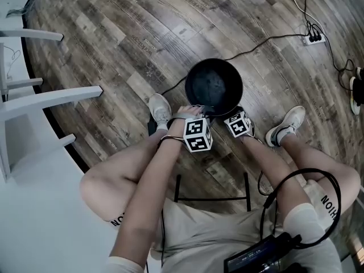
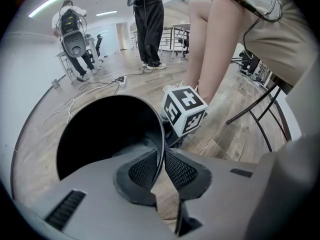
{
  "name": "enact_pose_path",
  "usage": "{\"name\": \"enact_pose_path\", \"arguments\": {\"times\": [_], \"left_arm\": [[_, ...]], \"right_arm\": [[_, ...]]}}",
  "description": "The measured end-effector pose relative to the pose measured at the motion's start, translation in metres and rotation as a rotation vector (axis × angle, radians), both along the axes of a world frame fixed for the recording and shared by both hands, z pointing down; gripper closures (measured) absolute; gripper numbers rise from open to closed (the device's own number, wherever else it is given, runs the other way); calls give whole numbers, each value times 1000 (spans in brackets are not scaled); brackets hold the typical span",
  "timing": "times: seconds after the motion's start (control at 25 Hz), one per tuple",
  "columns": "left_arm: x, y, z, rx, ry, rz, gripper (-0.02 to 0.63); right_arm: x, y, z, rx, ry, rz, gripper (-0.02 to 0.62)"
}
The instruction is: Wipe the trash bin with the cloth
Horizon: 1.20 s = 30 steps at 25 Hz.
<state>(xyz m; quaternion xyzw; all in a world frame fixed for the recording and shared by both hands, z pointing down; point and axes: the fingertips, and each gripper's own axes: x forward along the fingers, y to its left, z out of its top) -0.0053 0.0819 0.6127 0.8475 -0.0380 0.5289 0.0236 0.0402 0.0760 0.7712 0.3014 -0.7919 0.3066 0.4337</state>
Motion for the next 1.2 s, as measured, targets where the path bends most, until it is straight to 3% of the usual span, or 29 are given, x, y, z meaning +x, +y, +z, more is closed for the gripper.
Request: {"name": "enact_pose_path", "arguments": {"times": [0.24, 0.44, 0.64, 0.92, 1.2], "left_arm": [[2, -1, 1, 12, -3, -22, 546], [0, 1, 3, 26, -16, -50, 520], [-7, 1, -3, 104, -81, 17, 447], [-42, -10, 11, 164, -209, 94, 436], [-42, -15, 20, 181, -211, 88, 459]], "right_arm": [[2, 2, 34, -51, 71, -27, 492], [0, 7, 29, -77, 71, -55, 492], [9, 15, -7, -64, -1, -35, 492], [16, 34, -71, -10, -30, -66, 492], [-5, 38, -142, 36, -127, -26, 492]]}}
